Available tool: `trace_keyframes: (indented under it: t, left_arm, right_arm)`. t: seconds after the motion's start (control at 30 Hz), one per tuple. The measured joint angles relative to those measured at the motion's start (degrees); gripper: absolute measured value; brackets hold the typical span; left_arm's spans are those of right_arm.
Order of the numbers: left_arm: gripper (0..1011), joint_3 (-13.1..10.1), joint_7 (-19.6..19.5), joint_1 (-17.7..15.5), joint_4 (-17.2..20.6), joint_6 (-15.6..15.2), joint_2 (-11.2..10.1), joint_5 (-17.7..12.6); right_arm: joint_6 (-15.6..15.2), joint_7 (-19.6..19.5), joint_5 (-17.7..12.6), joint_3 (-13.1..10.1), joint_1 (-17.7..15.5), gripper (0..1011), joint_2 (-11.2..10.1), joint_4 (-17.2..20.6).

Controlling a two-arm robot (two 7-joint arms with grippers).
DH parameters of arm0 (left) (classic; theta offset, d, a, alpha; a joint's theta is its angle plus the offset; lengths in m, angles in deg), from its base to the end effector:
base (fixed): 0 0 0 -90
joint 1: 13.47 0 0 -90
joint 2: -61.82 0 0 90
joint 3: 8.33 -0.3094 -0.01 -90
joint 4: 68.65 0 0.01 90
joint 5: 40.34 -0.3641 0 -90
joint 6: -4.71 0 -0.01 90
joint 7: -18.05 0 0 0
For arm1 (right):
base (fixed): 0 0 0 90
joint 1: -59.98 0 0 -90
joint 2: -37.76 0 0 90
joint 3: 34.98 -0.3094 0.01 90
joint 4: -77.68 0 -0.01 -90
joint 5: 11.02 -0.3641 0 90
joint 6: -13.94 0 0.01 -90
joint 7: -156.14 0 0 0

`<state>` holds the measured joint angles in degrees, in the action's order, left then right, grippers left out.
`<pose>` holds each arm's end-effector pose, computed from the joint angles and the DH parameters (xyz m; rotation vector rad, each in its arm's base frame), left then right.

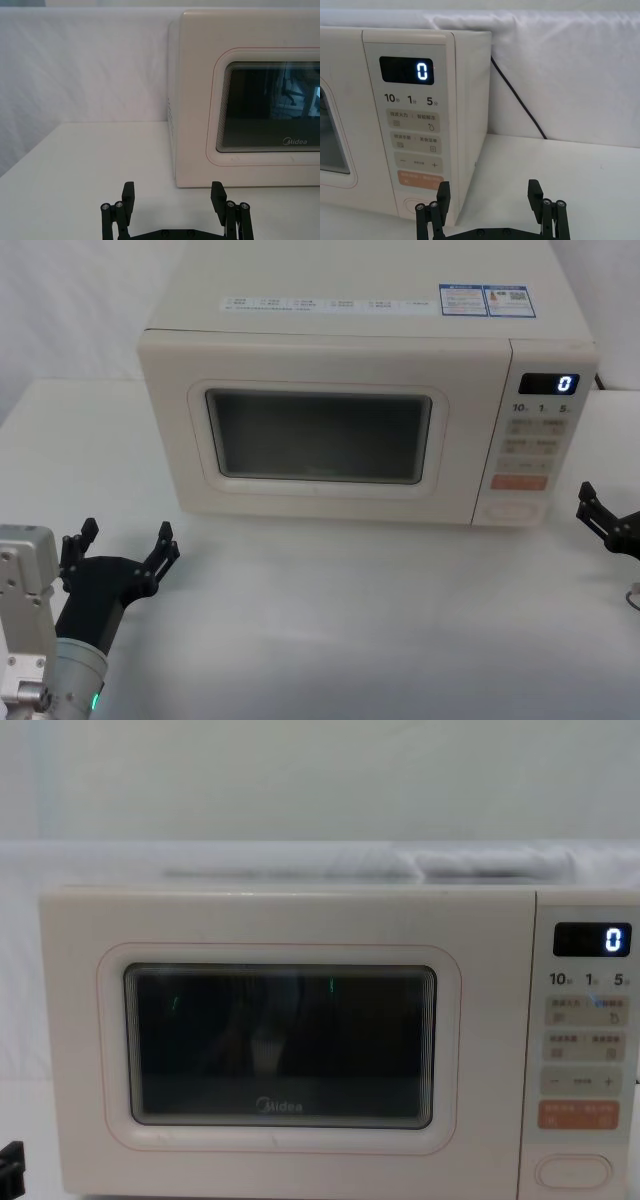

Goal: Press the button to open the microwave door with one hand; close the microwave door with the other hand.

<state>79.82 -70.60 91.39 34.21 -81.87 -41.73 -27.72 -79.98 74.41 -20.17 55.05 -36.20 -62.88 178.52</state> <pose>0.3046 0.0434 -0.3204 -0.0098 -0.0085 1.5114 0.3508 -0.0458 -0.2847 -0.0135 -0.0261 -1.3929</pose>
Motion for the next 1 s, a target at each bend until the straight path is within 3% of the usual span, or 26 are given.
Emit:
trace_keyframes:
  t: [1.0]
  left_arm:
    - [1001,0.0,0.0,0.0,0.0,0.0,0.0,0.0]
  right_arm:
    - [0.0,0.0,0.0,0.0,0.0,1002,0.0,0.0]
